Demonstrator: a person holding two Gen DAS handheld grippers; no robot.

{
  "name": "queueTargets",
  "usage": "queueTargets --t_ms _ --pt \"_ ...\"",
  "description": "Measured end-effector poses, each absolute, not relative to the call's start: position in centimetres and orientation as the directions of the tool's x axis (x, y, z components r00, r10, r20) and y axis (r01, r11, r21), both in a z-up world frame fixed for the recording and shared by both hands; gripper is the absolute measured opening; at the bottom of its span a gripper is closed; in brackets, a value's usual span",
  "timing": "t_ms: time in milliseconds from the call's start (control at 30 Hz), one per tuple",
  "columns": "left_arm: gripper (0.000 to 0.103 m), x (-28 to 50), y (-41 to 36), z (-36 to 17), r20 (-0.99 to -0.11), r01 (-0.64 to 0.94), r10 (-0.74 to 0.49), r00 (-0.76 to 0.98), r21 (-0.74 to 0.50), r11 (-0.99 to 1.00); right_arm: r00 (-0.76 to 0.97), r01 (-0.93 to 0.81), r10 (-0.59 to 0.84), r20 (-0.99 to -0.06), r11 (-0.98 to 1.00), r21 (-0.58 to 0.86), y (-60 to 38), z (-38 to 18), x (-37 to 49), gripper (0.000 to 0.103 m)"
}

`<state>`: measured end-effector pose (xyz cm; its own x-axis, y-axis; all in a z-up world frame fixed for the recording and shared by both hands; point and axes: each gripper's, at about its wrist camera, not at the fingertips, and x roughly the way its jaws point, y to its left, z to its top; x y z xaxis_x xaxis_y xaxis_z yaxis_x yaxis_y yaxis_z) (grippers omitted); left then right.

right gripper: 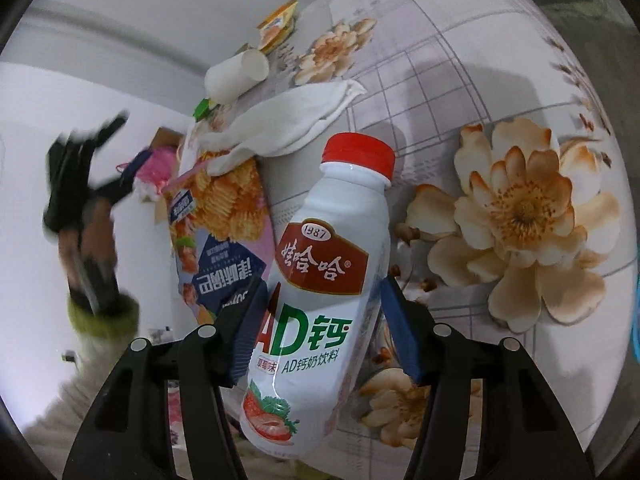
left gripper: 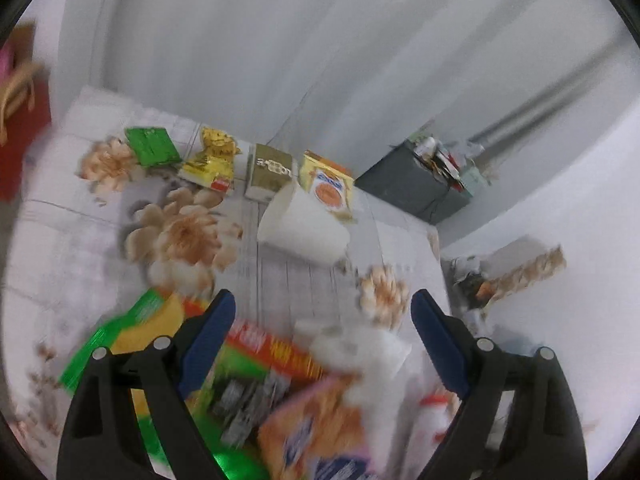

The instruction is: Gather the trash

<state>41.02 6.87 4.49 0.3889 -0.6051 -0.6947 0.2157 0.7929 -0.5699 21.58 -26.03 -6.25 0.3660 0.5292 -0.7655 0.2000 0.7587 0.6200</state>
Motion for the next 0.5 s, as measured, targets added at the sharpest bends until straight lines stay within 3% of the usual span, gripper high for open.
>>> queueTargets --t_ms 100,233,500 --pt "0.084 45.9 5.5 3.1 -0.718 0.148 -0.603 0.346 -0.594 0.791 0.378 0.203 0.544 -0.749 0.741 0.641 -26.5 -6.5 21.5 0.059" --pt "0.075 49.7 3.5 1.2 -0.776 0.107 -0.534 0.335 -0.531 0.840 0.388 0.202 0.544 -0.744 0.738 0.644 -26.9 -6.7 21.3 0.067" --pt "0.063 52.2 1.4 -2.4 -0.815 0.079 -0.502 0.290 -0.502 0.861 0.387 0.209 0.562 -0.731 0.719 0.663 -27.5 -7.2 21.0 0.071"
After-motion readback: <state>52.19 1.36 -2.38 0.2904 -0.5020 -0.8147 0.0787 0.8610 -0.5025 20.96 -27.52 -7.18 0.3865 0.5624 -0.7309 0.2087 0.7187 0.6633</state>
